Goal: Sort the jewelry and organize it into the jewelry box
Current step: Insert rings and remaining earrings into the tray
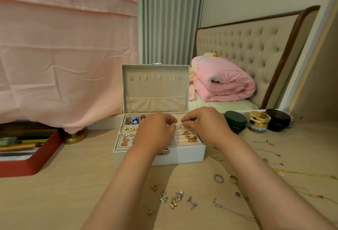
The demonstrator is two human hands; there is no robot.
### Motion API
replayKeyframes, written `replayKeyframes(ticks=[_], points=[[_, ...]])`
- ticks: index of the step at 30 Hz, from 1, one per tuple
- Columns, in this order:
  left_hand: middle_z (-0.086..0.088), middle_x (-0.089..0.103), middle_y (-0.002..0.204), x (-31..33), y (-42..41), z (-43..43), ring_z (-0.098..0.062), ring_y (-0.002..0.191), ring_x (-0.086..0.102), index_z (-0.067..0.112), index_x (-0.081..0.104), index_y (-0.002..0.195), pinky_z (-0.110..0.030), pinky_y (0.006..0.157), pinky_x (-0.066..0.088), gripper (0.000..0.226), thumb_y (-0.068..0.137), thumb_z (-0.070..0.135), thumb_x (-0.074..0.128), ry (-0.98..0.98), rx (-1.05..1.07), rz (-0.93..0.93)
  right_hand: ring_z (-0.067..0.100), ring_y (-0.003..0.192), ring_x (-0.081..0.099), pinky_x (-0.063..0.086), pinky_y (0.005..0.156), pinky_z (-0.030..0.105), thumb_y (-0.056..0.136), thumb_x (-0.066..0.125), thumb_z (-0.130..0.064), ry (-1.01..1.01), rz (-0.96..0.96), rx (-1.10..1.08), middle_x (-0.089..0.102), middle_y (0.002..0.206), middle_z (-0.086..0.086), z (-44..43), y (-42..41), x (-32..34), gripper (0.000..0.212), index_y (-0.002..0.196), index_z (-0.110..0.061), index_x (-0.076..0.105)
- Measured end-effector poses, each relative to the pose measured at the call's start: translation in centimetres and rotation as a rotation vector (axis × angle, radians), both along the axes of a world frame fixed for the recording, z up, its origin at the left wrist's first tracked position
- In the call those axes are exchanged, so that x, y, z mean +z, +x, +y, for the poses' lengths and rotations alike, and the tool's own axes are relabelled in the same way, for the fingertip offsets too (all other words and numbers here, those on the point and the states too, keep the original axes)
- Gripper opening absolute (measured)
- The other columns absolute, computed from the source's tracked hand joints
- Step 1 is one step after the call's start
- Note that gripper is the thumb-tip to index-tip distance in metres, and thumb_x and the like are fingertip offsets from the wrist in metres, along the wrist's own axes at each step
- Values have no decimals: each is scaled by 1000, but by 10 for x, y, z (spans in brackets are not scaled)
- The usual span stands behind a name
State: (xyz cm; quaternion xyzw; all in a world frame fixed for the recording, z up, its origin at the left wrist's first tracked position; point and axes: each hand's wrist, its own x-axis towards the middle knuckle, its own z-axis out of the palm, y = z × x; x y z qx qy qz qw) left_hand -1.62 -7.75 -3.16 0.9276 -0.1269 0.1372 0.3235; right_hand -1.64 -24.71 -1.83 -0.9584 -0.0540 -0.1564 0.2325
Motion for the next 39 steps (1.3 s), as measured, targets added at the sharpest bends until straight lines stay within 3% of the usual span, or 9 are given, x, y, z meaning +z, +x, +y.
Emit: replayKeyframes(ticks=[4,12,16,24,28,31,33,36,39], points=[[13,67,124,-4,4,-1,-16,123,49,34,67,124,-42,109,34,30,98,35,54,169,-19,-83,9,97,66,51,78,28,94,67,-37,-108,-31,-18,75,106,-13,4,2,-3,15,106,-38,77],[7,60,132,-9,6,-2,-19,126,42,37,62,129,-38,106,26,34,102,43,43,287,-72,-89,9,98,64,32,58,15,97,63,-36,-210,-68,19,74,108,-14,5,5,-6,17,108,-37,77],[8,59,133,-11,6,-2,-18,125,42,38,61,131,-37,106,25,35,102,44,41,296,-78,-89,9,97,62,30,56,17,99,60,-38,-252,-9,44,73,109,-16,3,4,-4,20,111,-42,75],[10,52,137,-14,6,-2,-16,129,35,41,54,138,-38,109,21,42,102,50,37,332,-121,-55,8,99,63,49,73,27,95,56,-29,-207,50,28,73,109,-17,-1,-1,0,25,107,-39,76],[10,49,138,-13,4,-4,-17,128,32,40,54,138,-37,108,23,43,102,52,36,347,-147,-14,7,101,62,47,73,27,93,56,-27,-194,67,27,72,112,-19,-3,-6,3,26,105,-39,76],[7,49,139,-7,1,-6,-18,131,31,37,54,139,-38,109,23,45,101,54,38,346,-142,-11,6,102,62,51,81,30,93,59,-27,-105,77,31,71,110,-19,-10,-16,12,22,102,-39,75],[7,52,132,1,-2,-9,-17,127,35,37,57,135,-36,105,26,41,99,51,44,295,-146,-74,2,94,62,54,83,32,92,63,-29,-86,123,64,71,101,-20,-17,-26,21,16,93,-40,75],[12,61,108,16,-17,-23,-13,105,51,35,66,114,-32,90,40,24,94,41,54,183,-243,-154,0,82,63,55,78,30,85,72,-33,-217,246,74,71,86,-21,-30,-45,31,7,84,-39,76],[13,65,93,24,-32,-40,-11,88,59,34,66,97,-29,72,46,13,90,36,56,217,-339,-52,-2,84,62,52,83,26,80,78,-34,-356,387,66,69,82,-24,-37,-65,31,12,91,-39,78]])
